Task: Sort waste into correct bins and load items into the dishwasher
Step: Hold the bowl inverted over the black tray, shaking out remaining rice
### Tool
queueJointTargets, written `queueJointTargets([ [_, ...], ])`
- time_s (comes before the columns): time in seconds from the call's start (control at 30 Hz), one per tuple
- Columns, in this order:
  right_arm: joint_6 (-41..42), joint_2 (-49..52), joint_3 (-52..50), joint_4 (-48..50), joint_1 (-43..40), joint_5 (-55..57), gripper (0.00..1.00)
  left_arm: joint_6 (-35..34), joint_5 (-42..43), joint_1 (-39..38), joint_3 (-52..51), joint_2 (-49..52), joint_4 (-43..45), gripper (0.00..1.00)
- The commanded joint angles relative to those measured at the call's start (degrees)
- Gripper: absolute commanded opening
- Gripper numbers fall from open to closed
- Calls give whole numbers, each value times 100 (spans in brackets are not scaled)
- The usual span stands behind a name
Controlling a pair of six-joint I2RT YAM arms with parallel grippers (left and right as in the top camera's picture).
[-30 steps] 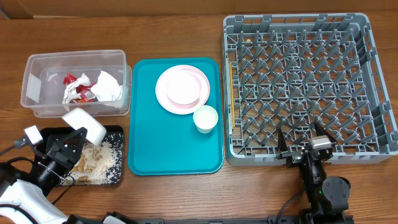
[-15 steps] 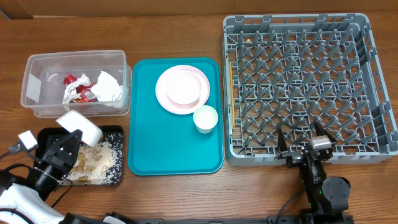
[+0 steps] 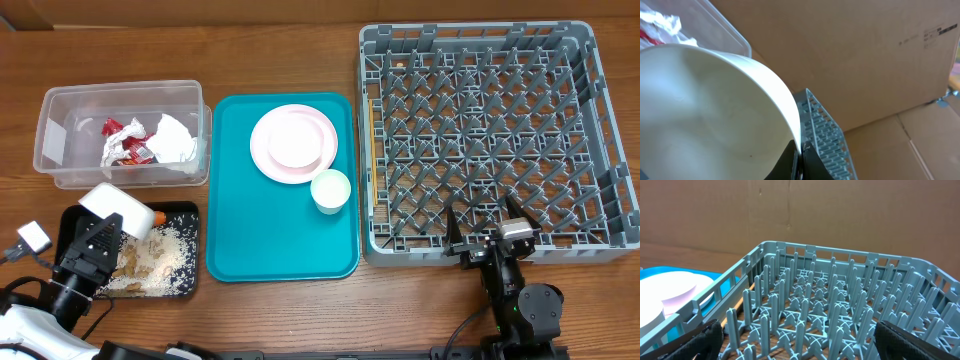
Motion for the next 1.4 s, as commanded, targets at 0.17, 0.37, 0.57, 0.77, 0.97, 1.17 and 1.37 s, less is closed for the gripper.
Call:
queueJointTargets([
  [0.17,-15,-61,-59,35,-37,31,100,968,199,83,11,11,-339,4],
  [0.37,-15,-61,-59,35,-37,31,100,-505,26,142,11,199,107,4],
  [0.57,-15,-61,-59,35,-37,31,100,-256,136,144,11,232,-498,4],
  [0.77,-13,-61,-59,35,-37,31,100,-1469,-485,149,11,286,664,4],
  [0.97,-15,-61,-59,35,-37,31,100,-1521,-514,146,11,289,713,4],
  [1.17,-15,-61,-59,35,-37,31,100,-330,66,146,11,262,-271,4],
  [1.37,-15,-61,-59,35,-37,31,100,627,149,142,11,308,-369,4],
])
